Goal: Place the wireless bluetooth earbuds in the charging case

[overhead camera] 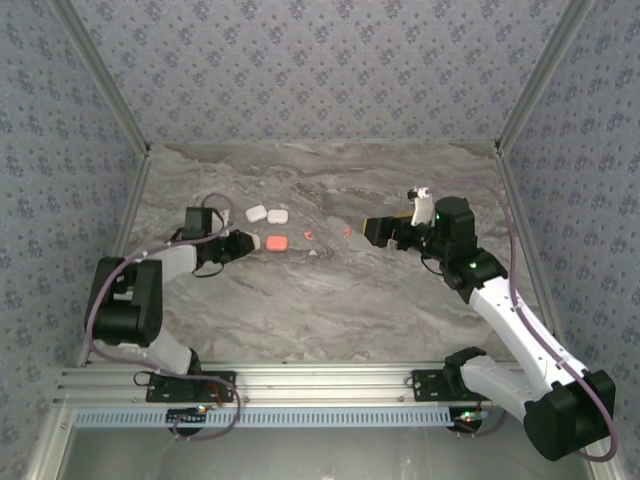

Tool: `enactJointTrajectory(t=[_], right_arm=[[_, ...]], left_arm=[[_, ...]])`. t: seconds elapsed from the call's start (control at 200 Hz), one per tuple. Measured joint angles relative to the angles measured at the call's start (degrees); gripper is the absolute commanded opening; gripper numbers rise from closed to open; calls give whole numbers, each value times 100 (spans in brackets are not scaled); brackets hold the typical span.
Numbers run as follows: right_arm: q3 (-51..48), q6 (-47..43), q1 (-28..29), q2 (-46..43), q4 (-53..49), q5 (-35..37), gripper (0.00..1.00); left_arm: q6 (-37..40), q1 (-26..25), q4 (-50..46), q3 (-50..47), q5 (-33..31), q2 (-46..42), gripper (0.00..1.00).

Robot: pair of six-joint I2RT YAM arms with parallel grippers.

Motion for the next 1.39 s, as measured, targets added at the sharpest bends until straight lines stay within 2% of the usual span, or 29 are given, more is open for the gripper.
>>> enactJointTrajectory(t=[0.04,0.115,0.225,0.315,0.485,0.59,0.73,0.904,1.139,1.394], right_arm=[[0,0,0,0,-11,-15,100],[0,0,0,0,-17,-46,100],[0,0,0,4,-42,-96,100],[17,-2,0,24,-66,-129,100],[173,-105,28,227,-210,-142,100],[415,-417,197,514,-413,-7,100],[839,-1213,647,1165,-616,251,100],[1764,-2549,1169,2570,-1010,428,100],[3200,-4199,1663,4393,-1318,605,100],[4483,-5412,1779,5932,-1561,393,99]], left_arm=[[0,0,-35,85,50,157,0],[0,2,-46,212,186,356,10],[-4,2,-11,367,282,540,35],[0,0,-22,402,251,669,49],[22,7,-66,442,264,623,64],[74,42,-203,439,66,476,74],[120,116,-378,308,-245,-63,85],[103,122,-365,-76,-603,-1572,98],[-57,142,-557,-675,-1209,-3606,99],[-291,251,-1239,-990,-1600,-4634,99]])
